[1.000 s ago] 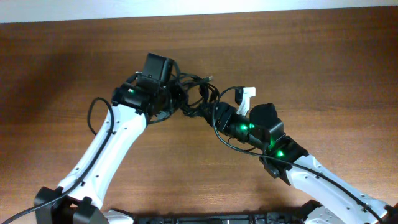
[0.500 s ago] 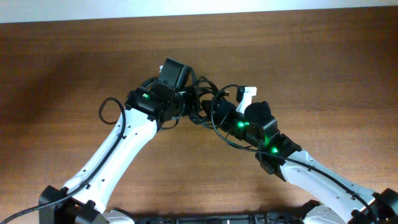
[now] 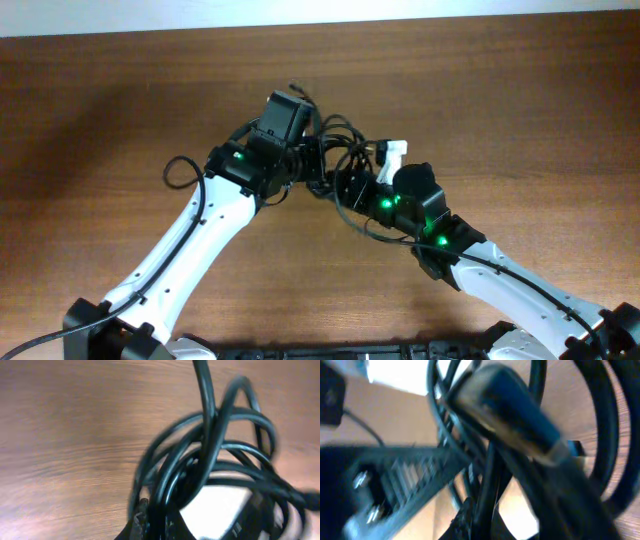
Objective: Untangle cables
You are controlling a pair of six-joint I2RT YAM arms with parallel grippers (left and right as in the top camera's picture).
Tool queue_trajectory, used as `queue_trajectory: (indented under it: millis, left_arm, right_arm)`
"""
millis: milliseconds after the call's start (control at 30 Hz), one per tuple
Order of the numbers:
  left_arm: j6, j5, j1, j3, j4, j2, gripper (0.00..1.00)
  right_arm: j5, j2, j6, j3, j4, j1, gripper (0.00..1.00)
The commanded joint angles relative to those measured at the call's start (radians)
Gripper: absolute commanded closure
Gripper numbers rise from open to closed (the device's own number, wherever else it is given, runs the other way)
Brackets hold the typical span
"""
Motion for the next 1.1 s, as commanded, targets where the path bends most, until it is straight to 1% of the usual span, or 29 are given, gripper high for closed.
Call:
queue_trajectory:
  millis: [0, 67, 200, 267, 400, 433, 500, 633, 700, 800, 933, 967, 1033, 1067]
  left_arm:
    - [-0.167, -0.22, 0.037, 0.005, 0.016, -0.002, 1.0]
    - [-0.173, -0.212, 0.062, 0.005, 0.014, 0.0, 1.0]
    - [-0.172, -0.214, 0.082, 0.005, 0.002, 0.004, 1.0]
    - [-0.175, -0.22, 0.086, 0.005, 0.007, 0.004, 1.0]
    - [-0.27, -0.22, 0.113, 0.005, 0.059, 0.004, 1.0]
    - [-0.303, -0.219, 0.122, 0.005, 0.082, 0.004, 1.0]
    - [-0.32, -0.217, 0.13, 0.005, 0.103, 0.004, 1.0]
    - [-0.32, -0.217, 0.143, 0.005, 0.106, 0.004, 0.99]
    - [-0.319, -0.217, 0.146, 0.005, 0.093, 0.004, 0.98]
    - [-0.315, -0.214, 0.146, 0.005, 0.054, 0.004, 0.99]
    - [-0.301, -0.157, 0.146, 0.005, -0.021, 0.004, 1.0]
    - [-0.301, -0.148, 0.146, 0.005, -0.037, 0.004, 1.0]
    - [-0.29, -0.144, 0.146, 0.005, -0.072, 0.004, 1.0]
    - [-0.277, -0.144, 0.146, 0.005, -0.077, 0.004, 1.0]
  right_arm:
    - [-0.289, 0.002, -0.159, 0.004, 0.014, 0.001, 0.96]
    - [-0.368, 0.002, -0.159, 0.004, 0.069, -0.029, 0.96]
    - [-0.535, 0.002, -0.159, 0.004, 0.266, -0.11, 0.96]
    - [-0.623, 0.002, -0.159, 0.004, 0.337, -0.152, 0.96]
    - [-0.751, 0.002, -0.159, 0.003, 0.336, -0.172, 0.96]
    - [-0.774, 0.002, -0.161, 0.002, 0.324, -0.166, 0.96]
    - [-0.78, 0.002, -0.179, 0.002, 0.272, -0.154, 0.96]
    - [-0.76, 0.003, -0.277, 0.002, 0.044, -0.153, 0.96]
    - [-0.695, 0.003, -0.301, 0.002, -0.077, -0.153, 0.96]
    - [-0.552, 0.003, -0.301, 0.002, -0.205, -0.153, 0.95]
    - [-0.354, 0.003, -0.3, 0.002, -0.32, -0.153, 0.95]
    - [-0.323, 0.003, -0.3, 0.002, -0.334, -0.153, 0.94]
    - [-0.282, 0.003, -0.299, 0.002, -0.34, -0.153, 0.78]
    - [-0.276, 0.003, -0.297, 0.002, -0.337, -0.153, 0.73]
